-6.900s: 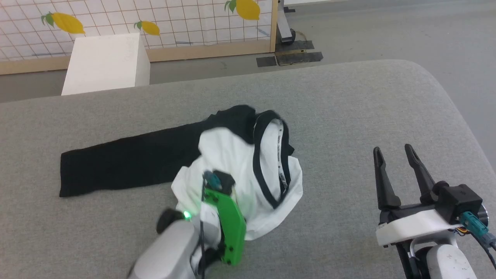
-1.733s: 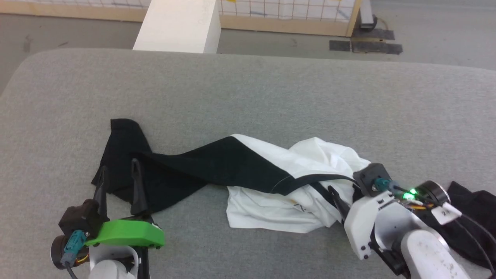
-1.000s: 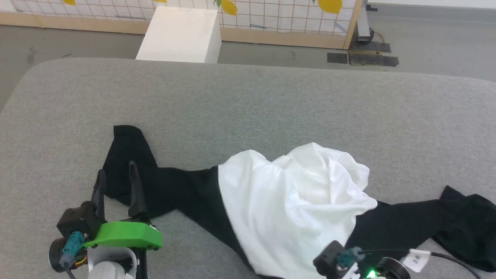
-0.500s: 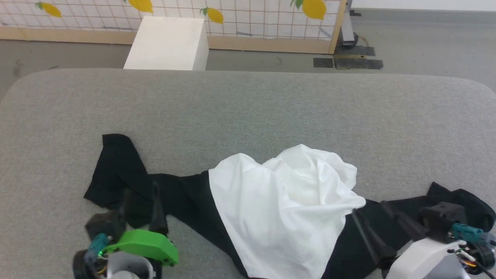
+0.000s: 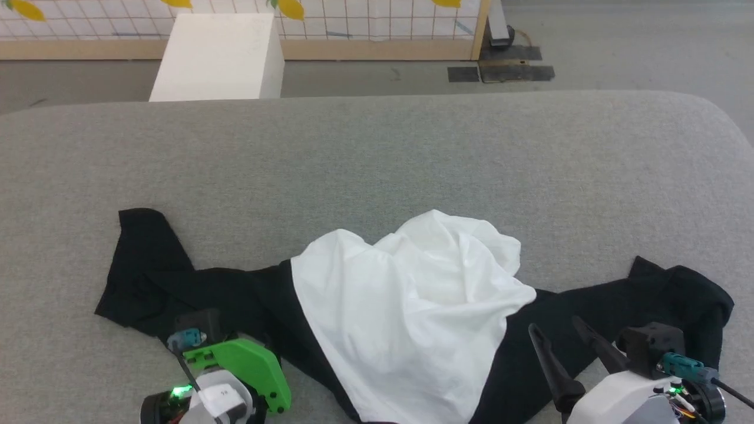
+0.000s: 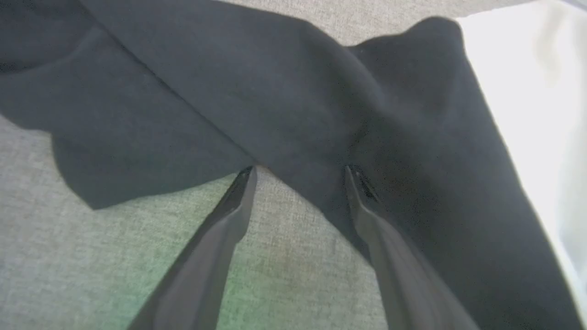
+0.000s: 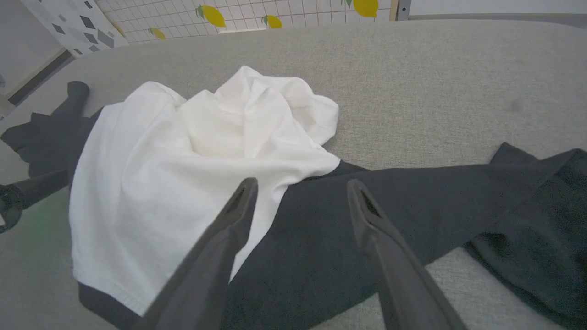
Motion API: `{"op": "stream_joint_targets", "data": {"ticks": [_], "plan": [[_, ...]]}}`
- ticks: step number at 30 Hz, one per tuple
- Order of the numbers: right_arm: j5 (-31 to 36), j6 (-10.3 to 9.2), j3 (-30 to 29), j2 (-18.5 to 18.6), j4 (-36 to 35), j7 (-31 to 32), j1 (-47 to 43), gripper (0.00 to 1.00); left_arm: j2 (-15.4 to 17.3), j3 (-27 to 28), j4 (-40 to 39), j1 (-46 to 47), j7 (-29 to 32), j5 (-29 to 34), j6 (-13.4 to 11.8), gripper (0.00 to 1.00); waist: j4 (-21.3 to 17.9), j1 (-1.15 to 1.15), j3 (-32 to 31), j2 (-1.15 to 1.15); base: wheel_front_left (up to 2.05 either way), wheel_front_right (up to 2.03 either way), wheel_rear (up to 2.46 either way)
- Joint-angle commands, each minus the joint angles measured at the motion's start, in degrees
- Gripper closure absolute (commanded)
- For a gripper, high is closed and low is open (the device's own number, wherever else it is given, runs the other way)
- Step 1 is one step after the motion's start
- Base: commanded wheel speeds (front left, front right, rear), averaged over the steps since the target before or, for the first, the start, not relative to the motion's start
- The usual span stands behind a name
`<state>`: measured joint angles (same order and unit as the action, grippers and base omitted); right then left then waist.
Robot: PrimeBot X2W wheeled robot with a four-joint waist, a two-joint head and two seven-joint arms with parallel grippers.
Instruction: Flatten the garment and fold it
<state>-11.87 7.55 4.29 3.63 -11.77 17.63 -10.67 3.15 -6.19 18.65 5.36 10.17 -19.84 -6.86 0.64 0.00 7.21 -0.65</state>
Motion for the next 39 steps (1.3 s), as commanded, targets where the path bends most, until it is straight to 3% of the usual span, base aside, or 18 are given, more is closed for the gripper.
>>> {"op": "stream_joint_targets", "data": {"ticks": [1,5,6,7,10,22,36,37,38,39], "plan": [[0.24,-0.06,0.21,-0.30,0.29,-0.37,1.07,0.00,0.11,-0.17,0.85,0.59,1.42,-0.44,-0.54,0.00,-0.83,0.00,0.84,0.65,0.00,0.00,0.00],[-0.27,-0.06,0.66,-0.50,1.10,0.05,1.37,0.00,0.34,-1.18,1.81,1.05,6.16,-1.34,0.17,0.04,-1.58,0.00,1.32,0.65,0.00,0.00,0.00],[-0.31,-0.06,0.62,-0.54,1.27,0.22,1.39,0.00,0.49,-1.65,1.72,1.05,7.20,-1.51,0.70,0.60,-1.72,0.00,1.41,0.65,0.00,0.00,0.00],[-0.40,-0.06,0.50,-0.56,1.43,0.40,1.35,0.00,0.62,-1.97,1.55,0.98,7.83,-1.69,1.18,1.00,-1.82,0.00,1.47,0.65,0.00,0.00,0.00],[-0.47,-0.06,-0.20,-0.64,2.14,1.98,0.79,0.00,1.37,-2.06,0.25,0.53,7.81,-1.73,1.60,1.00,-1.97,0.00,1.59,0.65,0.00,0.00,0.00],[-5.57,-0.06,-8.51,-0.74,6.52,11.12,-1.94,0.00,4.36,2.93,-6.29,-4.33,1.03,-1.79,-1.90,1.00,0.49,0.00,1.77,0.65,0.00,0.00,0.00],[-9.04,-0.06,-6.26,-0.75,16.50,12.53,5.59,0.02,3.67,0.78,-7.35,-3.90,0.65,-2.76,-0.40,1.00,2.84,0.00,3.68,0.65,0.00,0.00,0.00],[-9.13,-0.06,-5.99,-0.75,17.14,12.38,6.08,0.58,3.66,0.69,-7.20,-3.82,0.60,-2.82,-0.32,1.00,2.93,0.00,3.71,0.65,0.00,0.00,0.00],[-9.13,-0.06,-5.74,-0.75,17.57,12.26,6.37,0.76,3.69,0.64,-7.09,-3.77,0.52,-2.84,-0.30,1.00,2.98,0.00,3.67,0.65,0.00,0.00,0.00],[-8.98,-0.06,-5.33,-0.75,17.84,11.93,6.66,1.00,3.70,0.57,-6.92,-3.76,0.44,-2.87,-0.25,1.00,3.05,0.00,3.48,0.65,0.00,0.00,0.00]]}}
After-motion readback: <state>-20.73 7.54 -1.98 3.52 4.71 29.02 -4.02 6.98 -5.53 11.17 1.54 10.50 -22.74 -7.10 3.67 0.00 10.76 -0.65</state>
